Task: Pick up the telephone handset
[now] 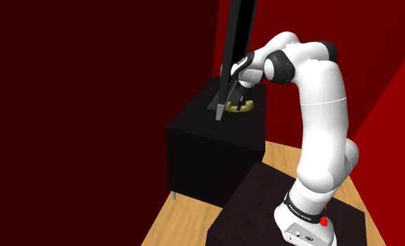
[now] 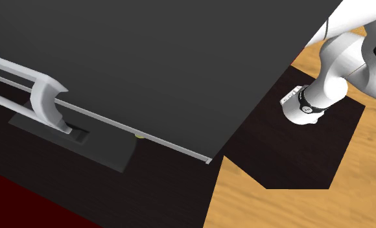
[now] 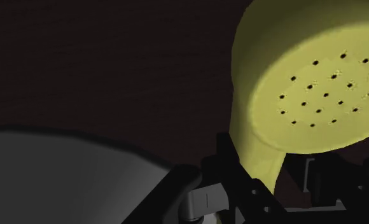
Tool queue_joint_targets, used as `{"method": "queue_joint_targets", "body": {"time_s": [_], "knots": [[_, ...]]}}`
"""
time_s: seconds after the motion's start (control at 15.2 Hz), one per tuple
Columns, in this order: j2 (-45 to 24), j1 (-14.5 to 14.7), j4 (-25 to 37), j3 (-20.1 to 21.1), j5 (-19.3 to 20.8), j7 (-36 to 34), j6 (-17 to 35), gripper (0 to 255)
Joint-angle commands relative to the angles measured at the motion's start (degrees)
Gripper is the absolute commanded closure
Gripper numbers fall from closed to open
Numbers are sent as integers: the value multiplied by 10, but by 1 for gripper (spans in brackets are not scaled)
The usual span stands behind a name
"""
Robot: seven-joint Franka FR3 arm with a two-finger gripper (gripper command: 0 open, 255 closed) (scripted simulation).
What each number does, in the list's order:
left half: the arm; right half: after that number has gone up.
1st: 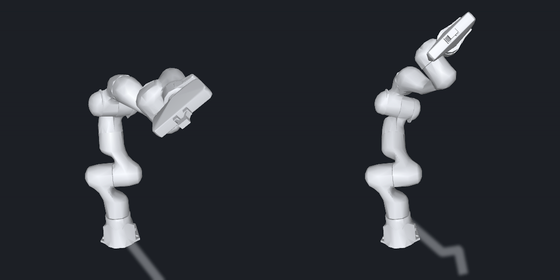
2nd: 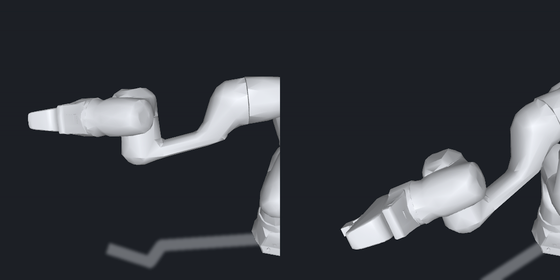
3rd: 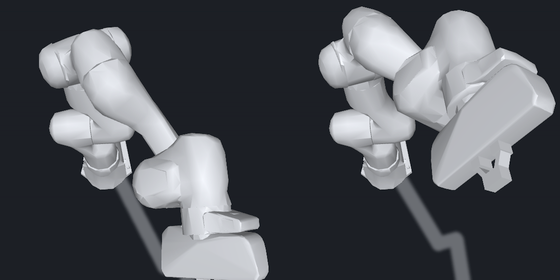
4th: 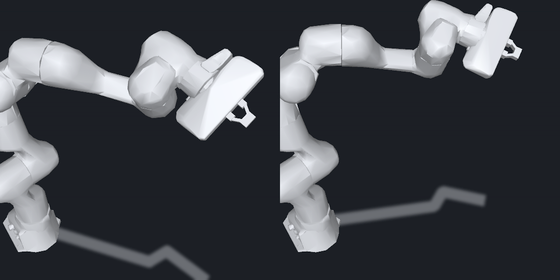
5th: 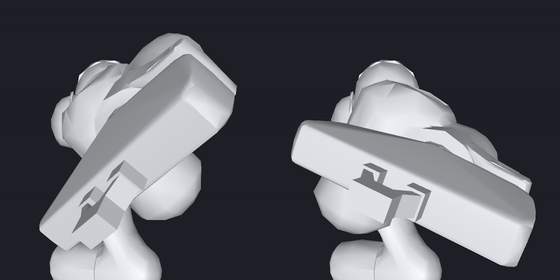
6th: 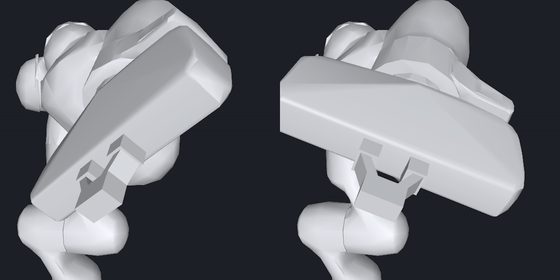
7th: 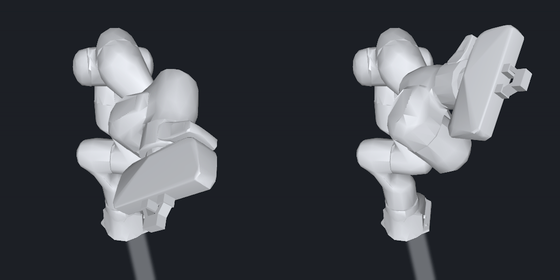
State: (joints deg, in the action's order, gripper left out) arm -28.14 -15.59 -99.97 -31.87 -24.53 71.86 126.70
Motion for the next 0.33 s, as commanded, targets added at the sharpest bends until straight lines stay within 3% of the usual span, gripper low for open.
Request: {"method": "queue_joint_targets", "body": {"time_s": [0.0,0.26], "knots": [[10,3,5,-4,7,-5,-12,255],[18,5,10,-7,13,-10,-24,255]]}}
